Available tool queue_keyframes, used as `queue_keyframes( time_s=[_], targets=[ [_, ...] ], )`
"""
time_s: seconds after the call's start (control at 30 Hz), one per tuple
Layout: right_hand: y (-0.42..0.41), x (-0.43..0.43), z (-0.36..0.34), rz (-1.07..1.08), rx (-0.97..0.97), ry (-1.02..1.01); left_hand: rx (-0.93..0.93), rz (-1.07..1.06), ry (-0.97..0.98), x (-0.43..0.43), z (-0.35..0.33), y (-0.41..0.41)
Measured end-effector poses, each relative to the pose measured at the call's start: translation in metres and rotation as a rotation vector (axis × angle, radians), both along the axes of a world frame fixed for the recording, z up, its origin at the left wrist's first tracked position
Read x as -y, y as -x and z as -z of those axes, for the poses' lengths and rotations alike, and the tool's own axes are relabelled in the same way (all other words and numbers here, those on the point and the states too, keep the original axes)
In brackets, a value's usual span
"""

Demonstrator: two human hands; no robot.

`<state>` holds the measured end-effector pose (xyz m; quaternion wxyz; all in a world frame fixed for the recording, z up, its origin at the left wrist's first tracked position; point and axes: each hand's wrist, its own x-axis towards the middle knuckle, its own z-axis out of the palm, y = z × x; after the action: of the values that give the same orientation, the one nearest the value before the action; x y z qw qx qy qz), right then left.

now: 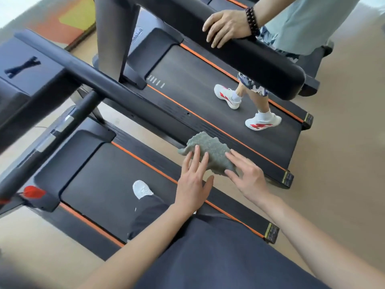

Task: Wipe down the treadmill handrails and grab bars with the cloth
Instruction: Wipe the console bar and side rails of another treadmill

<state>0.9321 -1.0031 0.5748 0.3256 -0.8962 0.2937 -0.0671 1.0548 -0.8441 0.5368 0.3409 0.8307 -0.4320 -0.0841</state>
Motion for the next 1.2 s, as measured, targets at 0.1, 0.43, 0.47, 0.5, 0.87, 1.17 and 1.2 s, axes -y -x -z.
queue_keyframes(
  time_s=[0.1,0.43,0.47,0.5,0.87,1.17,1.2],
  targets=[
    [-0.012,0.006,-0.008,-0.075,-0.001,0.03,-0.107,-0.045,0.058,0.001,0.003,-0.001],
    [-0.117,0.01,-0.028,-0.458,-0.131,0.129,-0.31,-0.321,0.195,0.008,0.001,-0.051],
    [-0.128,0.011,-0.029,-0.501,-0.149,0.138,-0.324,-0.337,0.216,0.008,0.002,-0.058],
    [-0.14,0.011,-0.031,-0.544,-0.175,0.152,-0.339,-0.345,0.238,0.007,0.002,-0.065],
    [-0.279,-0.021,-0.036,-0.831,-0.2,0.321,-0.84,-0.468,0.509,-0.02,0.008,-0.158],
    [-0.376,-0.046,-0.044,-0.986,-0.379,0.497,-1.011,-0.545,0.655,-0.032,0.006,-0.225],
    [-0.387,-0.048,-0.044,-0.999,-0.387,0.509,-1.012,-0.552,0.664,-0.034,0.008,-0.233]
  ],
)
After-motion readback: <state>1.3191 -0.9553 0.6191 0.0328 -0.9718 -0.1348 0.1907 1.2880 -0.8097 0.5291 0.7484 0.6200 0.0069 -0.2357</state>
